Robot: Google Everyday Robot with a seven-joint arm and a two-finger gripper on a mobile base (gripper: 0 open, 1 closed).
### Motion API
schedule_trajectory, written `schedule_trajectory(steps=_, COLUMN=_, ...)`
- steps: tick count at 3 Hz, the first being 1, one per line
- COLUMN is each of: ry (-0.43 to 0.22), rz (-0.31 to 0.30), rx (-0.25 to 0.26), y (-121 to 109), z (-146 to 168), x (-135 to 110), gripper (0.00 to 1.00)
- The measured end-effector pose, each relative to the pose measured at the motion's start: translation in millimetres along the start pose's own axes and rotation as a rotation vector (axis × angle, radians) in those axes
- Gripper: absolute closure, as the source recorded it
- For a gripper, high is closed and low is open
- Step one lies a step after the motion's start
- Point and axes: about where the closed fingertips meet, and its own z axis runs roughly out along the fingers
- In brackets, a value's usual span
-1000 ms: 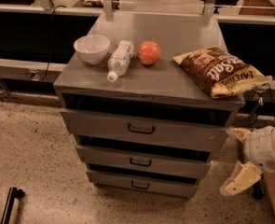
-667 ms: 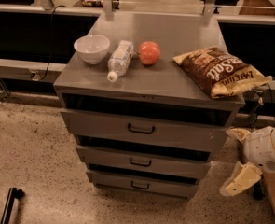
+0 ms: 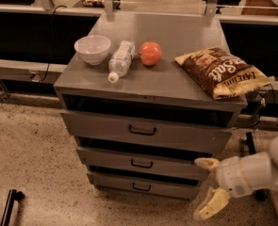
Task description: Open bottom drawer
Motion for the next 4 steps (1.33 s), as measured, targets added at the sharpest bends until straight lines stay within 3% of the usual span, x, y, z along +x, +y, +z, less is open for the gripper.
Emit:
schedule_trajectory(steps=1, ry=-0.189, rz=0.063, rx=-0.101, y=34, z=82, x=16, gripper=0.00)
schedule_trajectory(steps=2, ry=-0.316, rz=0.113, rx=-0.136, y=51, z=129, x=29, gripper=0.00)
schedule_trajectory(steps=3, ry=-0.336, rz=0.129, rx=-0.157, y=54, z=140, x=34, gripper=0.00)
schedule_trajectory(steps=4, ry=-0.328, rz=0.104, rx=-0.109, y=51, z=147, x=37, gripper=0.00)
